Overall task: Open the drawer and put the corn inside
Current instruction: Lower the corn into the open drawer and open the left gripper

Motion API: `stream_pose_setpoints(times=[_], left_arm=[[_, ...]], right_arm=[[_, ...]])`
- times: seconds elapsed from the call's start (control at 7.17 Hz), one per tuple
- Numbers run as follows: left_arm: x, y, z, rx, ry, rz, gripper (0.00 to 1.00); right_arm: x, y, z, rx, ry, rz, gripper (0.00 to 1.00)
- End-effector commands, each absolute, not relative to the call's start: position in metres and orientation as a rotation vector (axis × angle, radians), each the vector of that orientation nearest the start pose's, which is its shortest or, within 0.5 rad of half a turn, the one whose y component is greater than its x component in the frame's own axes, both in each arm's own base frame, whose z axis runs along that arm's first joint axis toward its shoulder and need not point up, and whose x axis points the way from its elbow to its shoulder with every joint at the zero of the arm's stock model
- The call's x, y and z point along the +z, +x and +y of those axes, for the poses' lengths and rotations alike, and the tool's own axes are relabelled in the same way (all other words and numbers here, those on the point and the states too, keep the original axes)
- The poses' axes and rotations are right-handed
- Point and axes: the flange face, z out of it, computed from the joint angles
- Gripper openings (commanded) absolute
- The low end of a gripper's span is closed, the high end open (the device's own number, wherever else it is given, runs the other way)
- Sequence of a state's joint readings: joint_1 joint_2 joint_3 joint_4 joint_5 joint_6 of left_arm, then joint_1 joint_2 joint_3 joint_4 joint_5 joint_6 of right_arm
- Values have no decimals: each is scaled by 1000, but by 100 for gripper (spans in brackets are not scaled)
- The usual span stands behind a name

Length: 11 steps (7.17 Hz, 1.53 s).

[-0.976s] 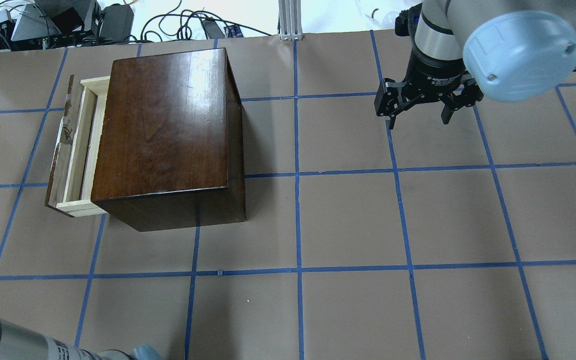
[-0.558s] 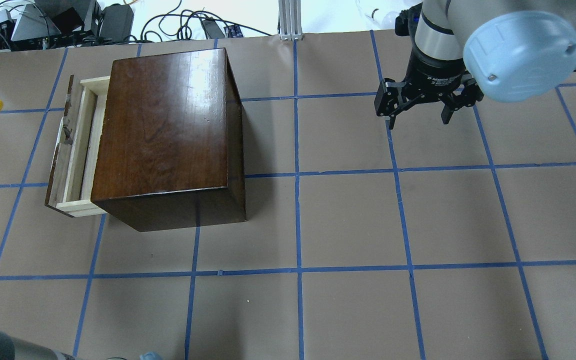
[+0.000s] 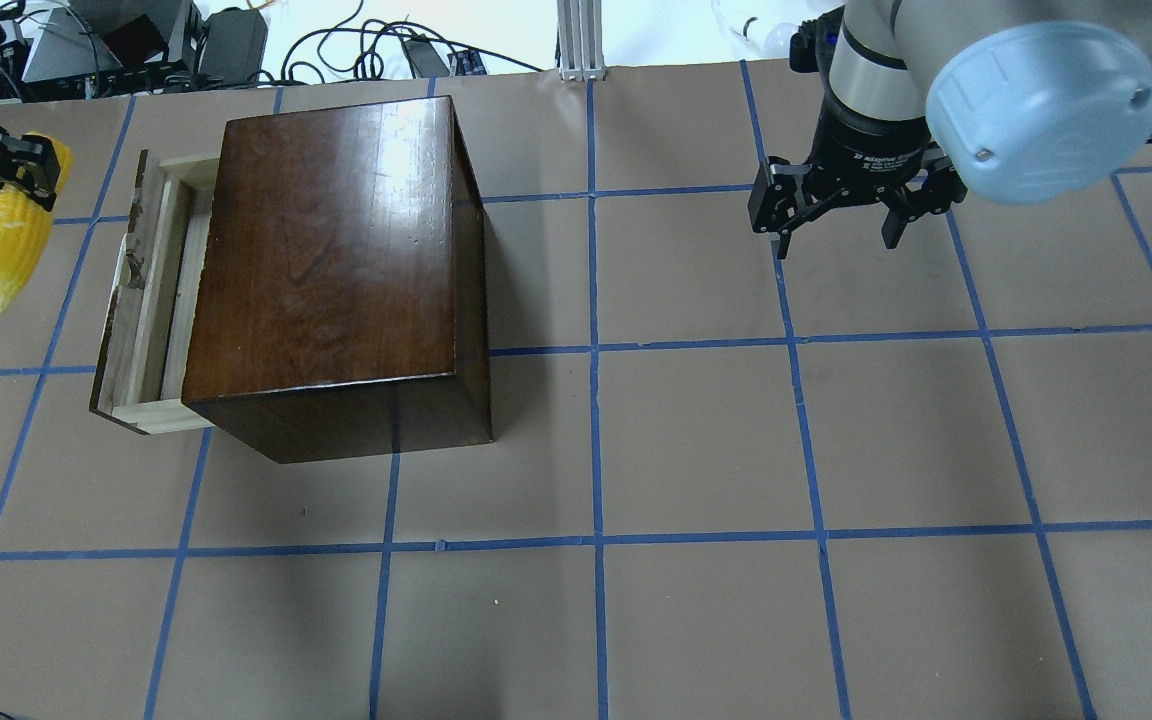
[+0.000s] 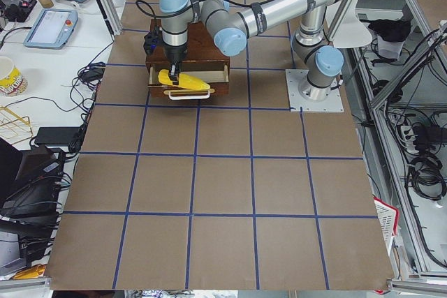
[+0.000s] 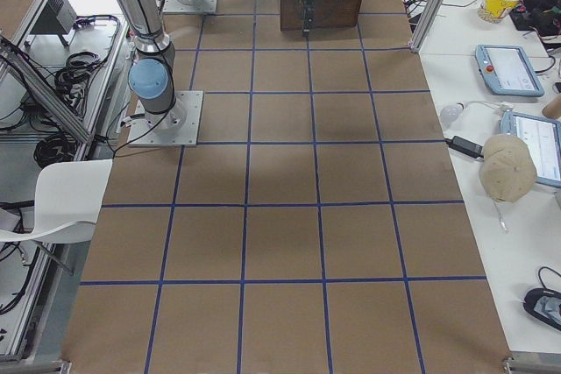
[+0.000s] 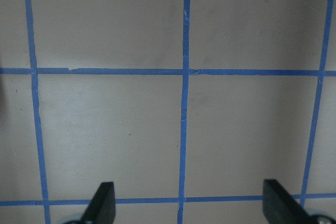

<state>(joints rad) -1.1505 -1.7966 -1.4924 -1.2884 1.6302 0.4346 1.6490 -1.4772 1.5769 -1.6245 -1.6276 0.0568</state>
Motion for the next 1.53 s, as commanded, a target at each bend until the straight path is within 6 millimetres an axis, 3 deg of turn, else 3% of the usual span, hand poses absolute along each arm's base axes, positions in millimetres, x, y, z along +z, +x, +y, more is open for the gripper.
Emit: stream_pose_setpoints(times=[0.0, 0.28, 0.98, 1.12, 1.25, 1.39], left_arm=[[430, 97, -593, -96, -207, 3098, 0], [404, 93, -600, -16, -229, 3133, 0], [360, 77, -594, 129, -174, 3190, 0], [357, 76, -595, 137, -171, 3188, 23], [359, 77, -595, 130, -173, 3189, 96], [361, 77, -595, 123, -173, 3186, 100]], right_arm=[[443, 168, -513, 67, -36, 3200, 100], [443, 168, -514, 65, -36, 3202, 100], [443, 168, -513, 65, -37, 3203, 100], [443, 168, -513, 67, -37, 3203, 100], [444, 168, -513, 62, -36, 3203, 100], [443, 168, -514, 65, -37, 3203, 100]])
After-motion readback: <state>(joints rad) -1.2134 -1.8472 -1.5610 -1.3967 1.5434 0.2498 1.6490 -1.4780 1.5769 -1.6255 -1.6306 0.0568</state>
